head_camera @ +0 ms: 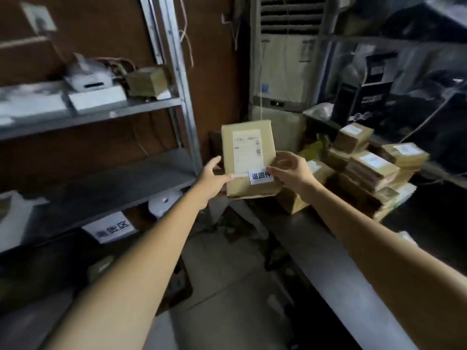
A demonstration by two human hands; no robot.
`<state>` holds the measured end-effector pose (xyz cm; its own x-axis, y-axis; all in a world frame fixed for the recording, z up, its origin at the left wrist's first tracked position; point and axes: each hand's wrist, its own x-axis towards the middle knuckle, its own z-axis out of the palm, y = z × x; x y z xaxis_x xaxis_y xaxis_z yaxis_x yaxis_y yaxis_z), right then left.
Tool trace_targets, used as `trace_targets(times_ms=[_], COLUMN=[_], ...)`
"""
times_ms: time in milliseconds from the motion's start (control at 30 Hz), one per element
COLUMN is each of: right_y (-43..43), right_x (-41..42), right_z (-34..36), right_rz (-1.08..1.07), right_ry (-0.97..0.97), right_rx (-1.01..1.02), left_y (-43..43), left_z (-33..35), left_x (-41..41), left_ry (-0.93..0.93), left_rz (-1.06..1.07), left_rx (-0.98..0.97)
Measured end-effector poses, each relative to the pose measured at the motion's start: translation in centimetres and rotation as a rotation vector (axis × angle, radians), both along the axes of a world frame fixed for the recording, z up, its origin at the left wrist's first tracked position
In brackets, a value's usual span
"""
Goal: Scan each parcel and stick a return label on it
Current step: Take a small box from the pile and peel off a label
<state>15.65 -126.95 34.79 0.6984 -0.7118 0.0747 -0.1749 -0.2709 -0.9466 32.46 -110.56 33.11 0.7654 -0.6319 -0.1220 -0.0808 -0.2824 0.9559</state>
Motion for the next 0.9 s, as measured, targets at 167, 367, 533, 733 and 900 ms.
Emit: trace_targets(times_ms=[167, 367, 533, 733, 900], right_y=[8.4, 18.8, 24.4, 27.8, 28.2], right_x=[13.2, 27.8, 35.7, 42.9, 48.5], right_z=[-3.0, -8.7, -14.2, -22.9, -32.7], right_rz=[0.149, 0.303, 0.404, 0.501, 0.619], right_ry=[0.063, 0.188, 0.273, 0.341, 0.424], right_rx=[-0.011, 0.005, 0.085, 0.099, 0.128], left_y=[11.3, 24.1, 30.3, 33.8, 34.2], left_z=[-2.7, -6.7, -11.4, -19.9, -28.9], left_x=[10.4, 21.0, 26.8, 31.8, 35.3], left_ry=[0.062, 0.198, 0.259, 0.36, 0.438], left_rz=[0.117, 0.242, 0.322, 0.414, 0.515], left_rx=[0.047, 0.077, 0.109, 0.162, 0.218])
